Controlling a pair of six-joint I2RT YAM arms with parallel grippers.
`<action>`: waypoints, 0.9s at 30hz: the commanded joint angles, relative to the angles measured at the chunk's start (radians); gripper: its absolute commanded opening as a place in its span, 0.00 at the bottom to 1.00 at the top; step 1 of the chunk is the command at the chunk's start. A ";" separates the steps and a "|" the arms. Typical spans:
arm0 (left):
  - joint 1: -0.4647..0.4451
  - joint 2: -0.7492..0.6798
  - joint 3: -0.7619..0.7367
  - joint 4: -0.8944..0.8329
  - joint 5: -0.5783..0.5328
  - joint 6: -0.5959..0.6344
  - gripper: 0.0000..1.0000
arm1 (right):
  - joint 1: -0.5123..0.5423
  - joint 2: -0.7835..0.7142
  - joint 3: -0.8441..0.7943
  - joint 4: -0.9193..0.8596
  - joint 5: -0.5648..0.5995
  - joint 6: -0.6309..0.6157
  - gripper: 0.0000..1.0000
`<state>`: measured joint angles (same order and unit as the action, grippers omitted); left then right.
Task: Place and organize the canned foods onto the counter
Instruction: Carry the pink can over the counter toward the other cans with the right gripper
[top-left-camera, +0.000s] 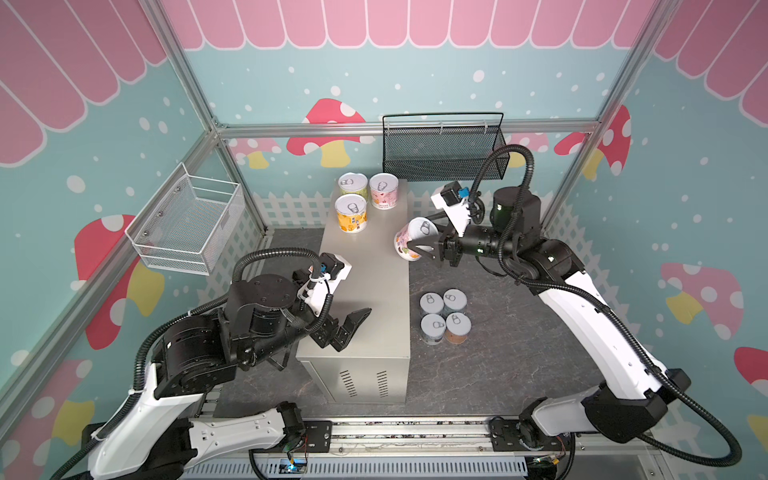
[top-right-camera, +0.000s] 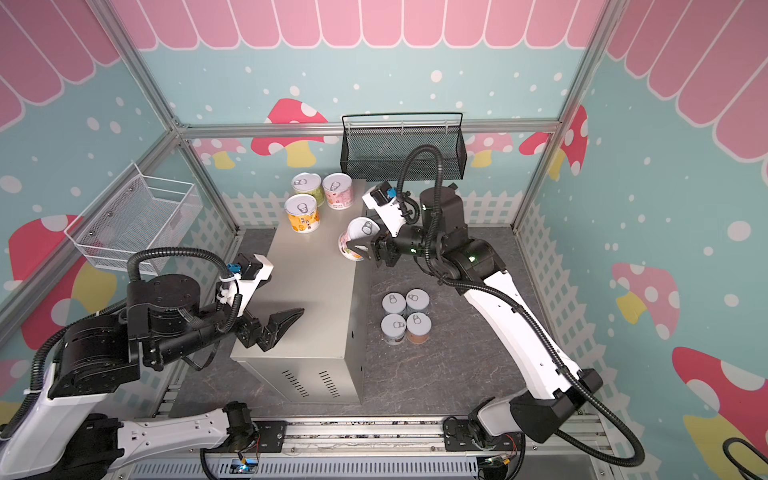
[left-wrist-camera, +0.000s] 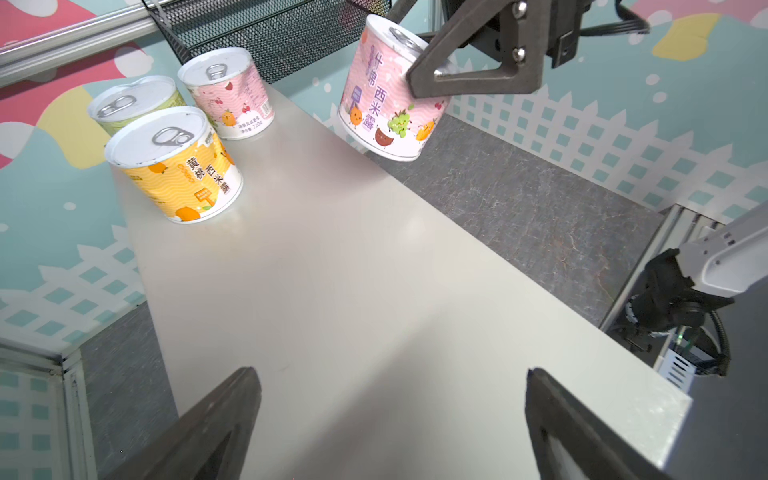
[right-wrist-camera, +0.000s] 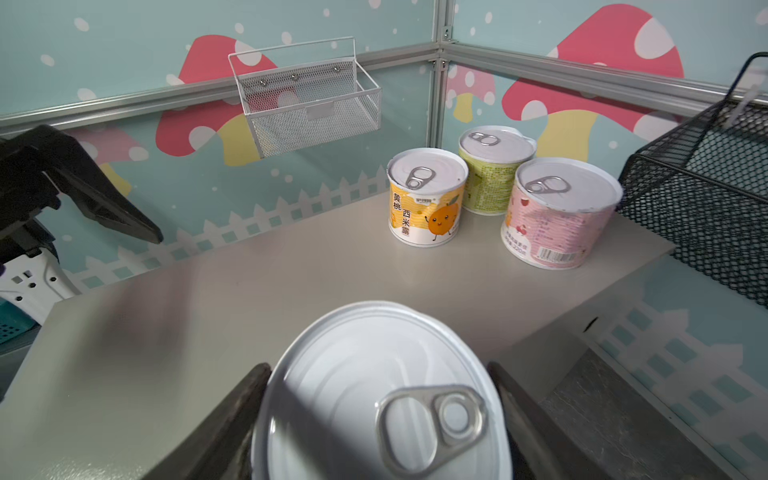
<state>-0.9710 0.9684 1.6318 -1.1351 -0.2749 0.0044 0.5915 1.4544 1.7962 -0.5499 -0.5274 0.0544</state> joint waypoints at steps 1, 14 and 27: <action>0.097 -0.013 -0.025 0.057 0.095 0.050 1.00 | 0.033 0.044 0.103 -0.041 0.061 -0.029 0.62; 0.470 0.032 -0.116 0.206 0.547 0.146 1.00 | 0.147 0.305 0.453 -0.329 0.298 -0.052 0.62; 0.634 -0.043 -0.272 0.342 0.685 0.114 1.00 | 0.154 0.421 0.577 -0.348 0.311 -0.040 0.73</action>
<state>-0.3492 0.9516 1.3819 -0.8406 0.3634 0.1051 0.7399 1.8557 2.3466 -0.8902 -0.2253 0.0303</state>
